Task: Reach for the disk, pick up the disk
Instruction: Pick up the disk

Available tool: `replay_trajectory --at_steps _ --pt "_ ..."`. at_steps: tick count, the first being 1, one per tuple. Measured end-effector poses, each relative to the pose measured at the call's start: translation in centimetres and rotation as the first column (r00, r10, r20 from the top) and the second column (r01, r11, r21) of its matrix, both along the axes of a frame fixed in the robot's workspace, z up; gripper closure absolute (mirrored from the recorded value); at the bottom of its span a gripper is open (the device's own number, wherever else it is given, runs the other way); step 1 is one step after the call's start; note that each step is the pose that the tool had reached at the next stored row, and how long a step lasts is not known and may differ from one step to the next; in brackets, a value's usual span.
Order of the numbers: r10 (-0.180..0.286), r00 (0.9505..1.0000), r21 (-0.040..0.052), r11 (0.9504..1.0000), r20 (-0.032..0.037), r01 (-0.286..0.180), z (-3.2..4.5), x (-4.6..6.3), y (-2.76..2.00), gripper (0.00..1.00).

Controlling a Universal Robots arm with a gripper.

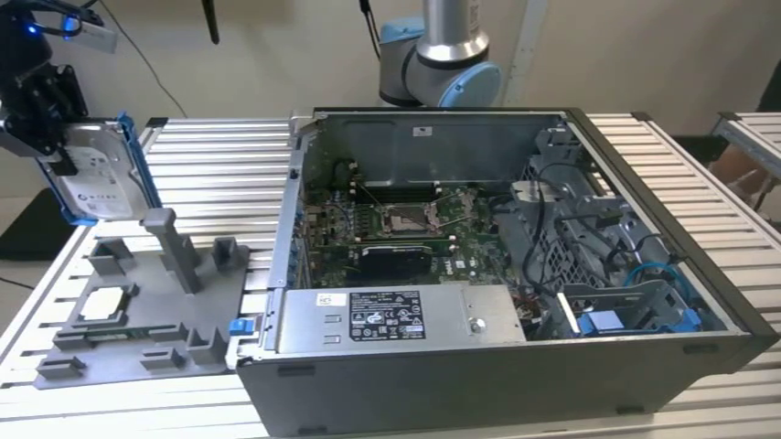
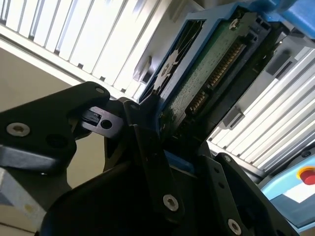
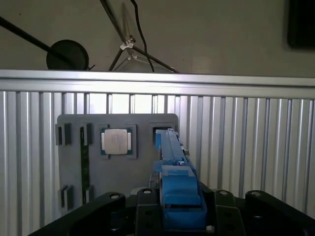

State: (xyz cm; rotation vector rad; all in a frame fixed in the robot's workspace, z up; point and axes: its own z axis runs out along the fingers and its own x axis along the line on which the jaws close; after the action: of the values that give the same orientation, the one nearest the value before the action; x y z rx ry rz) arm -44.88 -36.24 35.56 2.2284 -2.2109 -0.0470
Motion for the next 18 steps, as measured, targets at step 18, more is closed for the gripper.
replay_trajectory --at_steps 18 --pt "0.000 1.0000 0.0000 1.0000 0.0000 0.000 1.35 0.0 0.00 1.00"
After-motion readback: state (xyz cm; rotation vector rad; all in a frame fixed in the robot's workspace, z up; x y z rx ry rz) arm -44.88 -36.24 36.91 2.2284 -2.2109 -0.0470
